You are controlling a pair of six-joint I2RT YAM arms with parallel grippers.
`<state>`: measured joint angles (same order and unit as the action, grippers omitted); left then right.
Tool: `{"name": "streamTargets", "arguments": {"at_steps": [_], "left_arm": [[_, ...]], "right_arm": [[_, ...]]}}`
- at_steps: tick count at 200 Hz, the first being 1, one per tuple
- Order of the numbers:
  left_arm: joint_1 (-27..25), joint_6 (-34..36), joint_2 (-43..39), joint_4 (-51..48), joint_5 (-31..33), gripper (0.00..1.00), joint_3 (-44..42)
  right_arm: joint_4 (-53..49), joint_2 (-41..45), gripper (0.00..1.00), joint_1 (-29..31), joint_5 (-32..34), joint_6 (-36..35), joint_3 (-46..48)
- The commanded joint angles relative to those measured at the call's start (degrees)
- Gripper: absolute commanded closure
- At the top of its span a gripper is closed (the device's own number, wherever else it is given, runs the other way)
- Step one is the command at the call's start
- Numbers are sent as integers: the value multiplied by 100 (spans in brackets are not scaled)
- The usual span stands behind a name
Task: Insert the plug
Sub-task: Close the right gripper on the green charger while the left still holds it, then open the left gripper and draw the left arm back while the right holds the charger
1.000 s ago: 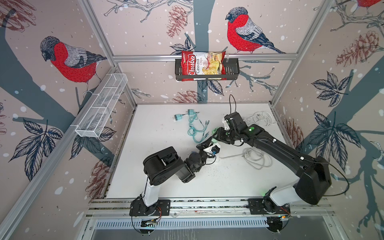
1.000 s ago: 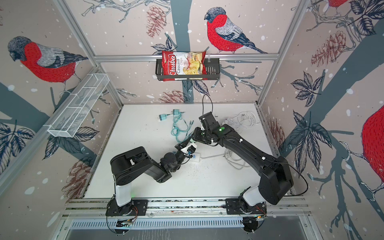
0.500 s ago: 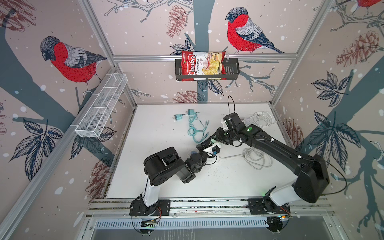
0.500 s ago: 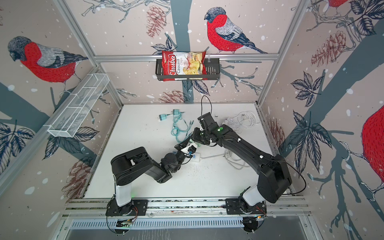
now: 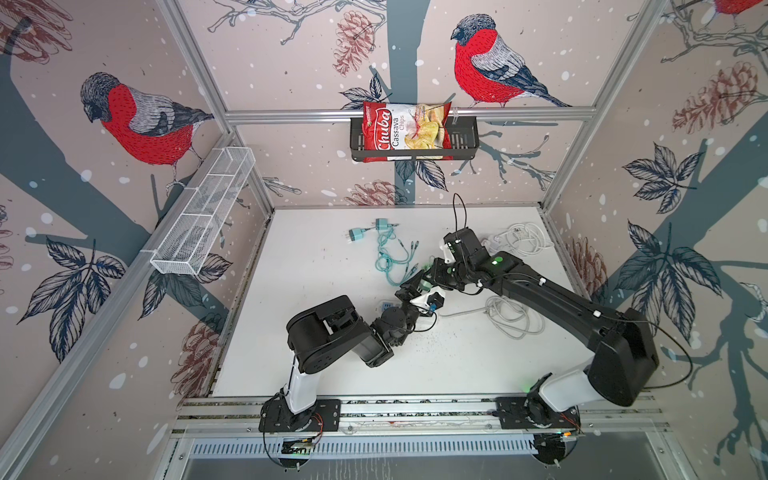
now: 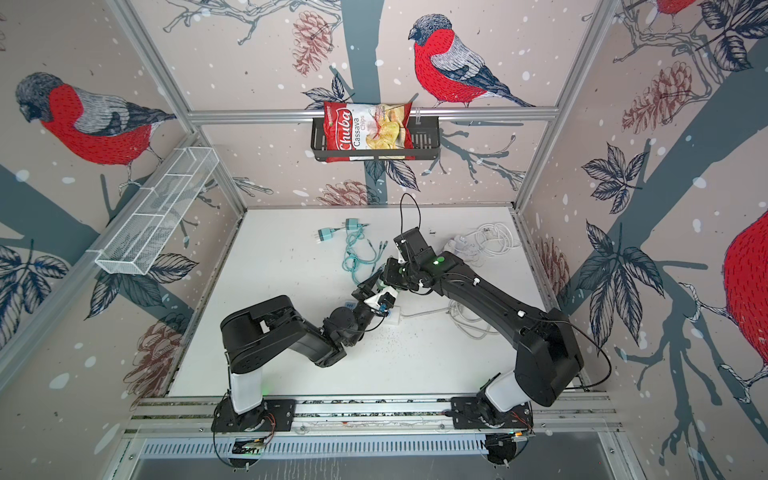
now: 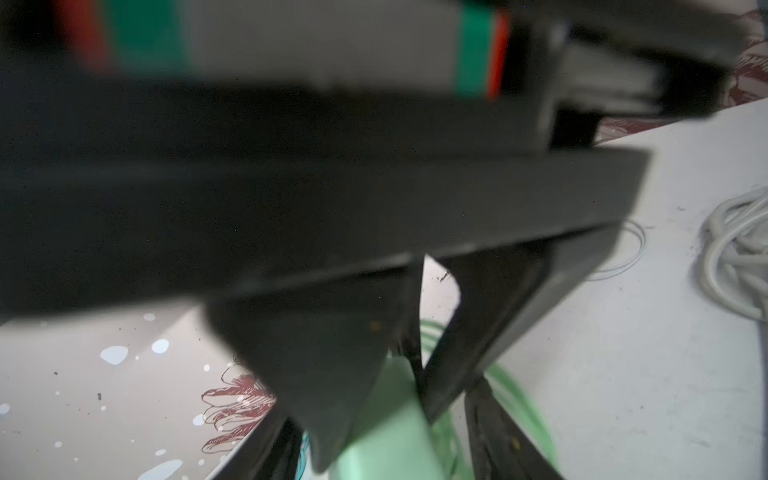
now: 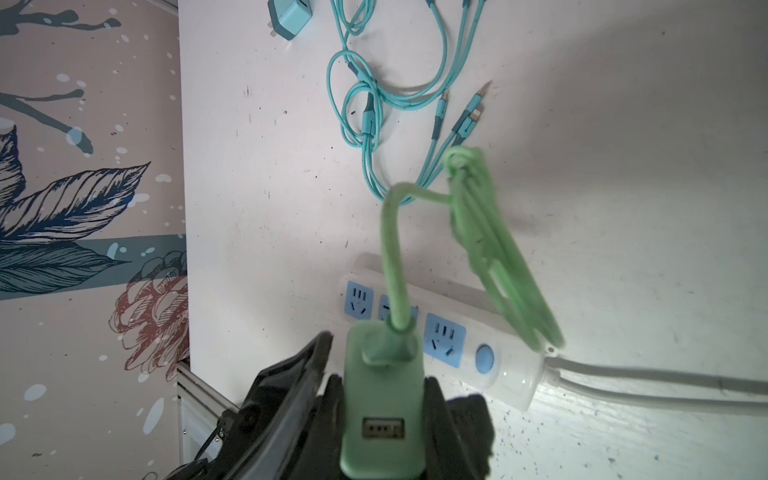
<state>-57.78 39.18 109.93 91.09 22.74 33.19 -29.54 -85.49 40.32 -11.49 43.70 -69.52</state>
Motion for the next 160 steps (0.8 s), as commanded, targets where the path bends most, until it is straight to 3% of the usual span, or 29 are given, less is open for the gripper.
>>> {"name": "streamTargets", "arguments": {"at_steps": [1,11,48,91,126,160], "left_arm": [[-16,-259,-132,1215,12,38,-137],[-15,-350,-194,1214,-4,42,-235],[-38,-435,-397,1209,151,35,-525],[-45,-658,-1337,1083,972,31,-1237],[-44,-1104,-2504,-352,1477,31,-1527],[-48,-2044,-3943,-2826,1525,32,-1367]], "right_arm": [[-6,107,94,16,426,-164,-75],[-10,111,95,-14,420,-172,-52],[-41,120,95,-58,570,-249,-35],[-60,336,96,-59,1117,-643,-26],[534,657,98,-69,1048,-1173,525],[1236,798,98,-93,954,-1955,1145]]}}
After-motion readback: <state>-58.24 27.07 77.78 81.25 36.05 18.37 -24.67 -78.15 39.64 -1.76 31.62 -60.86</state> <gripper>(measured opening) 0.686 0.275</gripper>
